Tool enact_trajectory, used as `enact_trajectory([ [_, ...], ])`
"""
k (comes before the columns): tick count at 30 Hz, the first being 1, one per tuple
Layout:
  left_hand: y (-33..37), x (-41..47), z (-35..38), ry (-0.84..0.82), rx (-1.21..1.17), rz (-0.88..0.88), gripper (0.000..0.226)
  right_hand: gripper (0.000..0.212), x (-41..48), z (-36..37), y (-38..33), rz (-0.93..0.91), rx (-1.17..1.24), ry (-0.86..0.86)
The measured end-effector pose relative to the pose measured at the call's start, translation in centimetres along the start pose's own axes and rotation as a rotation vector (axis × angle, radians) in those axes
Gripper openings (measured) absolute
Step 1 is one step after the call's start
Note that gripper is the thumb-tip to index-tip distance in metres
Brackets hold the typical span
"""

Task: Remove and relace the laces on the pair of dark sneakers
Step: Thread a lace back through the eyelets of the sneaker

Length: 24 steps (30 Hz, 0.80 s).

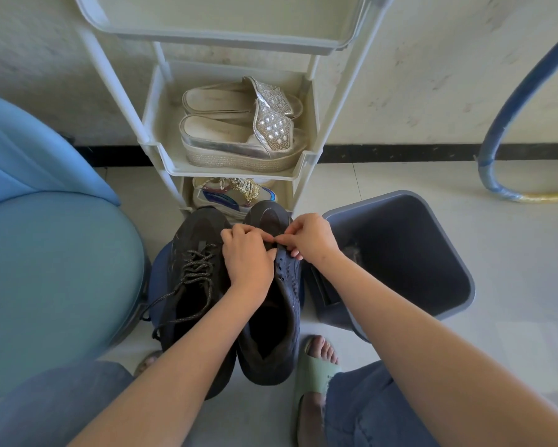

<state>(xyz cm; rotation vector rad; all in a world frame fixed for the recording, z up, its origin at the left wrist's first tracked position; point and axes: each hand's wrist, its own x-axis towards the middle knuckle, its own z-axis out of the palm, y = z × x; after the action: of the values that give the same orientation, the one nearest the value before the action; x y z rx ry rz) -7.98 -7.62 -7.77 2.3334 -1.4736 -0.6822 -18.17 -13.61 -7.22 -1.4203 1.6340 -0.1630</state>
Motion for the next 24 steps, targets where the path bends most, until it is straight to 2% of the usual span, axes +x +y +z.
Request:
enact_trajectory([
  [3,-0.1,0.1,-0.1,0.006,-0.03,-0.01,0.019,0.03,0.0,0.3,-0.5,-0.027,-0.177,0.034],
  [5,-0.2,0.2,-0.2,0.004,-0.005,-0.004,0.02,0.043,-0.3,0.5,-1.0,-0.074,-0.276,0.062],
  [7,-0.1,0.2,-0.1,0.003,0.036,0.0,0.021,0.053,-0.7,0.4,-1.3,-0.109,-0.354,-0.007],
  [9,-0.1,0.2,0.0,0.001,0.056,0.008,0.018,0.048,-0.9,0.6,-1.3,-0.102,-0.453,-0.088],
  [11,-0.1,0.1,0.2,-0.004,0.06,0.006,0.017,0.043,-0.9,0.7,-1.2,-0.085,-0.469,-0.1],
  [14,-0.1,0.1,0.4,0.002,0.052,-0.015,0.017,0.048,-1.1,0.8,-1.3,-0.085,-0.422,-0.029],
  [17,-0.1,0.1,0.4,0.001,0.019,-0.02,0.016,0.037,-1.5,0.4,-1.8,-0.108,-0.401,0.003],
  [19,-0.1,0.2,0.3,-0.004,0.017,-0.014,0.017,0.031,-1.5,0.1,-1.9,-0.131,-0.42,-0.012],
  [24,0.0,0.1,0.2,0.006,0.029,-0.008,0.016,0.035,-1.3,-0.3,-1.9,-0.181,-0.517,-0.06],
])
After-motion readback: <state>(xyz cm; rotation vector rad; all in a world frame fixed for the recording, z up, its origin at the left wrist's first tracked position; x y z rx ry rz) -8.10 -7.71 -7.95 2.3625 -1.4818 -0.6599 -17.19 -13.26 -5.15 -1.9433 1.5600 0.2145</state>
